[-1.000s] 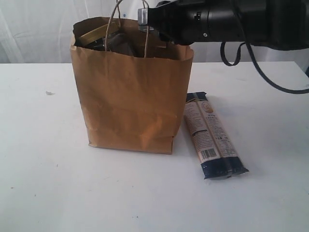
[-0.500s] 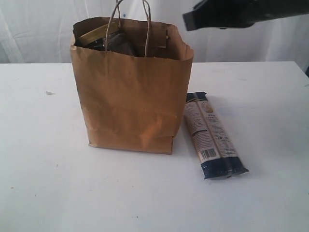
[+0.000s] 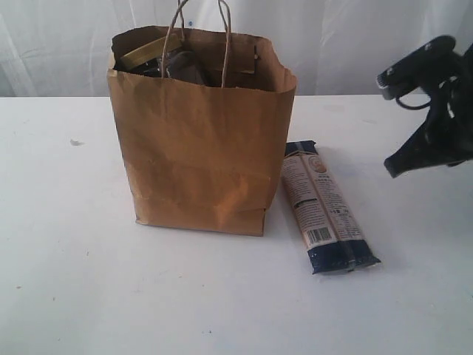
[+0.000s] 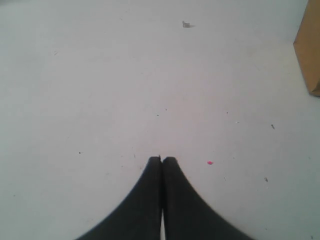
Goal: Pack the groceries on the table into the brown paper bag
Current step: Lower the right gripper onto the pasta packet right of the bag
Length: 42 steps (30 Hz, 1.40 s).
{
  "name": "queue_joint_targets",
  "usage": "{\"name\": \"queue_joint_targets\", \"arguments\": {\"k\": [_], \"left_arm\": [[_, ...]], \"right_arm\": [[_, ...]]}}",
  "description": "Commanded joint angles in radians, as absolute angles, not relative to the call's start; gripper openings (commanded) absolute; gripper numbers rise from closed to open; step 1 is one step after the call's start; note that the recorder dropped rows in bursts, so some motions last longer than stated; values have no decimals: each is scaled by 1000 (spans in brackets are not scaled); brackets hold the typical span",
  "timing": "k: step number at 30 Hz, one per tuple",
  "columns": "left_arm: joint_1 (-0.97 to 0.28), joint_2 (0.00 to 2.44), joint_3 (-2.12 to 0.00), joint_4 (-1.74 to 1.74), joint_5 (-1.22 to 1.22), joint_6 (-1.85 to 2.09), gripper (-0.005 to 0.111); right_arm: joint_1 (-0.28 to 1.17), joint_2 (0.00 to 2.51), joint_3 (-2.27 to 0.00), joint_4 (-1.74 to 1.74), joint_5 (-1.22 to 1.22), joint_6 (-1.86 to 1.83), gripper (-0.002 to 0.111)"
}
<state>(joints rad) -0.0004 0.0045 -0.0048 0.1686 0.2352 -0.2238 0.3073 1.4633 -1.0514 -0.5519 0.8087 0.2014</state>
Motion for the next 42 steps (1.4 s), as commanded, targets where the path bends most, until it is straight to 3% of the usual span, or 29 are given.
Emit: {"name": "queue_joint_targets", "arguments": {"k": [1, 3, 4, 6, 8, 18, 31, 42], "left_arm": [[-5, 0, 0, 165, 231, -223, 0], [-5, 0, 0, 165, 231, -223, 0], [-5, 0, 0, 165, 231, -223, 0], [-5, 0, 0, 165, 231, -223, 0], [-5, 0, 0, 165, 231, -223, 0], [-5, 0, 0, 165, 231, -223, 0], [-5, 0, 0, 165, 231, -223, 0], [-5, 0, 0, 165, 231, -223, 0]], "right_arm": [[300, 1516, -1035, -448, 741, 204, 18], [300, 1534, -1035, -408, 721, 176, 38], [300, 1549, -1035, -398, 706, 163, 65], [300, 1569, -1035, -398, 679, 165, 94], [300, 1578, -1035, -398, 644, 165, 102], [300, 1603, -1040, -254, 432, 209, 102], [300, 1954, -1449, -147, 660, 106, 102], [300, 2119, -1495, -41, 623, 16, 102]]}}
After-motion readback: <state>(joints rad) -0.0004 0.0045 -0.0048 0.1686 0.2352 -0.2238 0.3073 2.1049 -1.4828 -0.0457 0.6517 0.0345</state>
